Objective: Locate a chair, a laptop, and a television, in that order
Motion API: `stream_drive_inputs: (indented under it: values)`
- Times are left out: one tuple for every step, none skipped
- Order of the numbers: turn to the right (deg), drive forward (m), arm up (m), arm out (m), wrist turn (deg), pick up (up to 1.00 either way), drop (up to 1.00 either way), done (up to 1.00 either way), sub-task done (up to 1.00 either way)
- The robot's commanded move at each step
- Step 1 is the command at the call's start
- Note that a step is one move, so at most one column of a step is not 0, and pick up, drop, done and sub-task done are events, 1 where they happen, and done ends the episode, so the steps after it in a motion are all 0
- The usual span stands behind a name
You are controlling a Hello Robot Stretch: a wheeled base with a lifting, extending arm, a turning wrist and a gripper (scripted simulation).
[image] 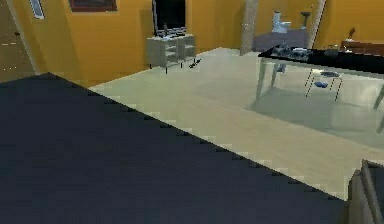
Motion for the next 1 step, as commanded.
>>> stream_drive_inputs:
  values:
    - [0.0, 0.45, 0.00, 0.00, 0.0, 0.00, 0.00, 0.00, 0.00]
